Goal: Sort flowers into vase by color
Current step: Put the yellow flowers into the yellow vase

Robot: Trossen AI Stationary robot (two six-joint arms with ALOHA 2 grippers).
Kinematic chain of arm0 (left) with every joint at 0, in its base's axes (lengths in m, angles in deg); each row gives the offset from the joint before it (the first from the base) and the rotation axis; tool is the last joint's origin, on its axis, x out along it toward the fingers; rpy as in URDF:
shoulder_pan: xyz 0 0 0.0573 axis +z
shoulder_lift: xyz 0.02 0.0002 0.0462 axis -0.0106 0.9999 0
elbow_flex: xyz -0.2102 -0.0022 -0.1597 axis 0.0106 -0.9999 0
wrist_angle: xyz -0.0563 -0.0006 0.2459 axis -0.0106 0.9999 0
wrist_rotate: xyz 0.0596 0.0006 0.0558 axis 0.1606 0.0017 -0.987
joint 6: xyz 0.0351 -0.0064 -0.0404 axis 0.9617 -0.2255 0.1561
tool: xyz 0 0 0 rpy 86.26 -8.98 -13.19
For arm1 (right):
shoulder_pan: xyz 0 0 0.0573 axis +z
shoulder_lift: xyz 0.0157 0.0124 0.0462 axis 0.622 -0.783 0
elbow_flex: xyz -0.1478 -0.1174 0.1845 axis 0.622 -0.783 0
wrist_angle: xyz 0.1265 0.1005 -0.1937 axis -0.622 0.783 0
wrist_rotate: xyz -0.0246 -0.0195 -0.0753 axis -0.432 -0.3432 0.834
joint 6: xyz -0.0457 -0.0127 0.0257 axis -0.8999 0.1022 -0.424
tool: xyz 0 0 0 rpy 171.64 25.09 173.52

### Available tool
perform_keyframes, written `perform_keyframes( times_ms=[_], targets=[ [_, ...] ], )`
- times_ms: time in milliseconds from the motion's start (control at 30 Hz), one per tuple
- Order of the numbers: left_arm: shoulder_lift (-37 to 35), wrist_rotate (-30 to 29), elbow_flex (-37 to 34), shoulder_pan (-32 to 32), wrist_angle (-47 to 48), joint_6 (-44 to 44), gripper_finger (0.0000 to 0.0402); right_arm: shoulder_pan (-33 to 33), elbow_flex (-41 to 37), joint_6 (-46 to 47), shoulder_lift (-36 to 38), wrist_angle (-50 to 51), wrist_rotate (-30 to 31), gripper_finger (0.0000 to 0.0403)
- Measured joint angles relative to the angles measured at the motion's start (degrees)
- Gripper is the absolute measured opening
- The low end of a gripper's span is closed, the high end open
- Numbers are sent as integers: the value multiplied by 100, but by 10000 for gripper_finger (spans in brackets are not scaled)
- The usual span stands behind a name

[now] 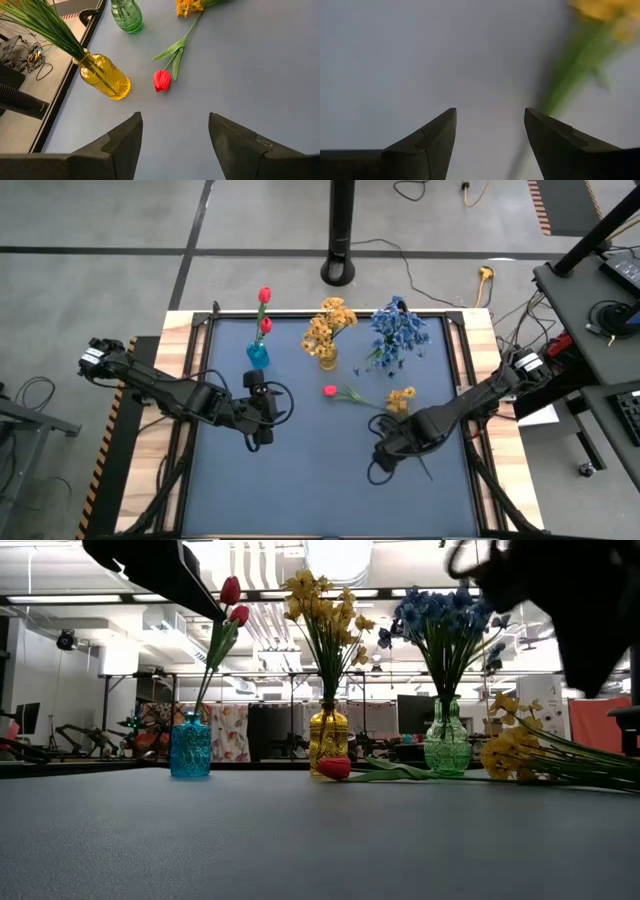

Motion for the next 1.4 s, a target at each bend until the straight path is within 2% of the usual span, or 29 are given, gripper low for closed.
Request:
perform_keyframes(
  times_ms=[100,233,600,733,867,1233,1400],
  targets=[
    [0,0,0,0,-84,-1,210,89,-84,433,0,596,14,226],
    [0,2,0,2,-151,0,210,107,-418,643,-2,746,99,226],
    [0,2,0,1,-184,-61,210,103,-1367,642,-7,-524,245,226],
    [0,2,0,-1,-205,-63,210,60,-1555,794,-40,-668,355,217],
    [0,2,0,1,-221,-65,210,24,-1745,848,-79,-827,367,180],
    [54,7,0,2,-308,-68,210,15,-1831,835,132,-822,257,25],
    [133,7,0,0,-331,-21,210,15,-1831,831,544,-748,253,21]
  ],
)
